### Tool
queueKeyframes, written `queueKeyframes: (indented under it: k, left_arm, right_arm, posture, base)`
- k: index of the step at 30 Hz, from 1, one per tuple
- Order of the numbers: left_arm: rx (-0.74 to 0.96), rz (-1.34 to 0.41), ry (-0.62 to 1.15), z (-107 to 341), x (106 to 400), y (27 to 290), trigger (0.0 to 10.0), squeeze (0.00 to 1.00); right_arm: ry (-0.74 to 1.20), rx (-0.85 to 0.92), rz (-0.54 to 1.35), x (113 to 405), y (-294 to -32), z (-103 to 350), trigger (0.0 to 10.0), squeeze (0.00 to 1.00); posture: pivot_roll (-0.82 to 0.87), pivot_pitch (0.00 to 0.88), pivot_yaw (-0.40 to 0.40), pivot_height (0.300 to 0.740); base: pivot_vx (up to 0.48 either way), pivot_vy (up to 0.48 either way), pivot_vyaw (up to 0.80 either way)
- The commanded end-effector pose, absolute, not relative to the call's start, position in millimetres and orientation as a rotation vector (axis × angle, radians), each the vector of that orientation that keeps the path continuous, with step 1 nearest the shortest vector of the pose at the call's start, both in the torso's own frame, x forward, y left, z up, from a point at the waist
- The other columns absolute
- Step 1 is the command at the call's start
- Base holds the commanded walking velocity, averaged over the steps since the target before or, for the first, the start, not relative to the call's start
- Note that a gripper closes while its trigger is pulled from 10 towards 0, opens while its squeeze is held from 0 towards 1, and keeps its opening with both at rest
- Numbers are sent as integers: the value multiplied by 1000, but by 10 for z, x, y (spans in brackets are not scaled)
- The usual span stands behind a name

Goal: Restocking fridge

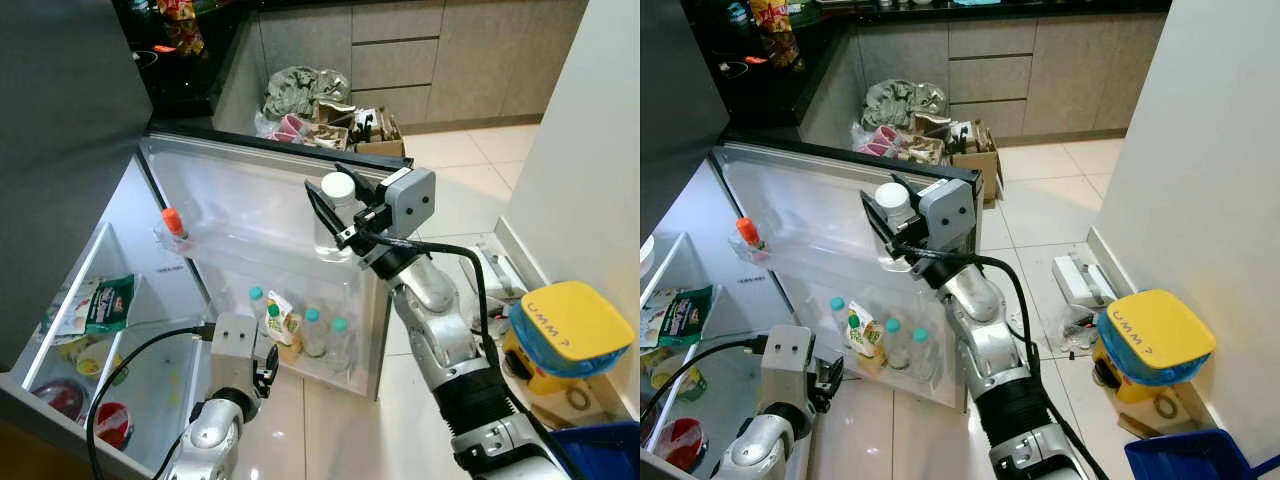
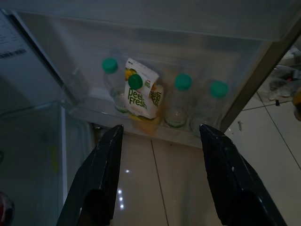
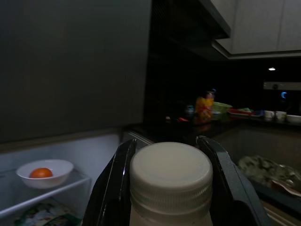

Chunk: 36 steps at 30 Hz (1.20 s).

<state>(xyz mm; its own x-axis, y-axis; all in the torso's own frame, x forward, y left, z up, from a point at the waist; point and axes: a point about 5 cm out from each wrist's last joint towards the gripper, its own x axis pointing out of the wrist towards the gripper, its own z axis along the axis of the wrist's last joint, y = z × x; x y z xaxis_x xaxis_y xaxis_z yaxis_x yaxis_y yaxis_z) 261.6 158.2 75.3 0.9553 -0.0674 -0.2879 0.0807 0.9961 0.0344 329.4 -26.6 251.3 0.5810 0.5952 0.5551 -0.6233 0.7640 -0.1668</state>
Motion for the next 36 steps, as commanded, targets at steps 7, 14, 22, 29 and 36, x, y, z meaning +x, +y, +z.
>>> queueKeyframes:
  k: [7, 14, 22, 29, 36]
  left_arm:
    - [49, -38, 311, 692, 2611, 1605, 10000, 0]
    - [46, -32, 308, 686, 2606, 1607, 10000, 0]
    - [39, -23, 304, 685, 2607, 1611, 10000, 0]
    - [38, -25, 304, 682, 2607, 1603, 10000, 0]
    - [39, -23, 311, 665, 2598, 1606, 10000, 0]
  right_arm:
    - [-589, 114, 845, 3117, -119, 2442, 10000, 0]
    - [-537, 159, 944, 3015, -36, 2386, 10000, 0]
    - [-483, 153, 1011, 2911, -16, 2293, 10000, 0]
    - [-466, 157, 1016, 2898, -27, 2280, 10000, 0]
    - [-447, 165, 1030, 2881, -39, 2269, 10000, 0]
  posture:
    - [-36, 72, 85, 740]
    - [-35, 69, 83, 740]
    - [-39, 69, 84, 740]
    - [-39, 69, 84, 740]
    - [-39, 75, 87, 740]
  base:
    - [480, 0, 0]
    - [480, 0, 0]
    - [122, 0, 0]
    - [0, 0, 0]
    - [0, 0, 0]
